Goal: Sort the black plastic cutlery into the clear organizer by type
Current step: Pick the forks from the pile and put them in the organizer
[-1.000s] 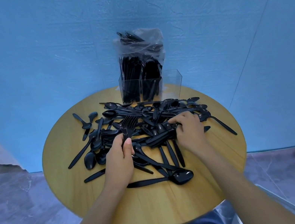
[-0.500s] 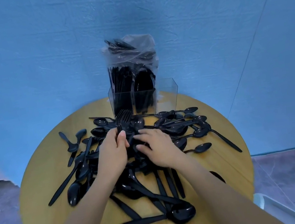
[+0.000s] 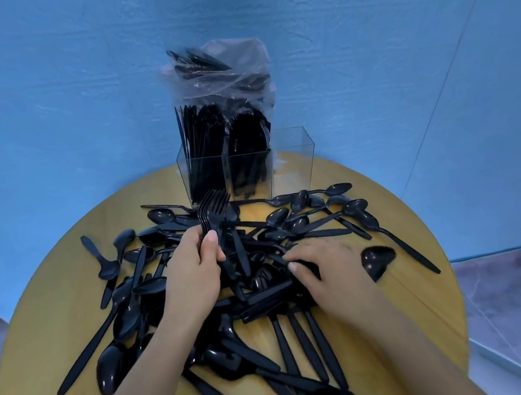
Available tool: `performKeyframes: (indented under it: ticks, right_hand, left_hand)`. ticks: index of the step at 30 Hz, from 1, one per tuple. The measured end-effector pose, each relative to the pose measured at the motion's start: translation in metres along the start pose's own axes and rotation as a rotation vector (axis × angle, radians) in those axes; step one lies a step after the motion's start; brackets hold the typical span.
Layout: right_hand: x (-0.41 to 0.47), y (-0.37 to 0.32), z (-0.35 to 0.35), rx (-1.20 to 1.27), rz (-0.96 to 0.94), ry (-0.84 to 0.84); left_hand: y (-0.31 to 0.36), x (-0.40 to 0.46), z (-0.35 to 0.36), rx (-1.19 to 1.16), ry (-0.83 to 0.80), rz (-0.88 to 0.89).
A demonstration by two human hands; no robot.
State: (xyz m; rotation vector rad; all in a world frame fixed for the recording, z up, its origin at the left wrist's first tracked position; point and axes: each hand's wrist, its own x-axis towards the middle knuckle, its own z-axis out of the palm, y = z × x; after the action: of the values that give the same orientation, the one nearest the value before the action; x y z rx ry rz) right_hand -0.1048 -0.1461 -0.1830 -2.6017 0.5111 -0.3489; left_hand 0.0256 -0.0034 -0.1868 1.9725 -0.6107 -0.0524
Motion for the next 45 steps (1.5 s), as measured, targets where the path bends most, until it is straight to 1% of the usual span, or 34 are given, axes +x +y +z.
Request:
performKeyframes:
  ticks: [2, 4, 7, 11, 15, 18, 20, 22, 25, 28, 32, 36, 39, 42, 44, 45]
  right_hand:
    - [0.006, -0.001, -0.001, 0.045, -0.036, 0.095]
    - [0.018, 0.003, -0.006, 0.052, 0.013, 0.144]
    - [0.035, 0.013, -0.012, -0.041, 0.161, 0.057]
    - [0.041, 0.023, -0.007, -0.102, 0.220, -0.041]
    - [0.037, 0.019, -0.003, -0.119, 0.180, -0.018]
    - [0.038, 0.015, -0.006, -0.078, 0.181, 0.048]
    - [0.040, 0.010, -0.010, -0.010, 0.146, 0.130]
    - [0.045, -0.002, -0.015, 0.157, 0.080, 0.179]
    - [0.055, -0.029, -0.020, 0.456, 0.029, 0.099]
    - [0.072, -0.050, -0.019, 0.633, -0.036, 0.070]
    - [0.092, -0.061, -0.024, 0.694, -0.099, 0.143]
    - [0.103, -0.063, -0.033, 0.779, -0.095, 0.094]
    - [0.113, -0.060, -0.036, 0.778, -0.082, 0.145]
    - [0.129, -0.052, -0.038, 0.743, -0.048, 0.257]
    - [0.139, -0.045, -0.043, 0.729, 0.007, 0.332]
    - [0.145, -0.042, -0.048, 0.743, 0.031, 0.370]
  left_hand:
    - [0.001, 0.000, -0.001, 0.010, 0.001, 0.008]
    - [0.002, 0.000, -0.001, 0.015, 0.001, 0.016]
    - [0.003, -0.001, -0.002, 0.006, 0.000, 0.014]
    - [0.004, 0.000, -0.003, -0.018, -0.004, 0.016]
    - [0.007, -0.001, -0.003, -0.016, -0.010, 0.000]
    - [0.008, 0.000, -0.003, -0.032, -0.019, 0.000]
    - [0.010, 0.002, -0.003, -0.036, -0.023, 0.005]
    - [0.014, 0.004, -0.003, -0.035, -0.024, 0.020]
    - [0.019, 0.009, -0.001, -0.071, -0.074, 0.065]
    - [0.029, 0.013, -0.001, -0.134, -0.171, 0.111]
    - [0.048, 0.022, -0.010, -0.266, -0.301, 0.108]
    - [0.050, 0.042, -0.022, -0.340, -0.396, 0.084]
    - [0.048, 0.058, -0.022, -0.263, -0.436, 0.108]
    - [0.050, 0.076, -0.019, -0.167, -0.406, 0.144]
    - [0.047, 0.089, -0.018, -0.032, -0.309, 0.207]
    - [0.043, 0.094, -0.019, 0.058, -0.223, 0.250]
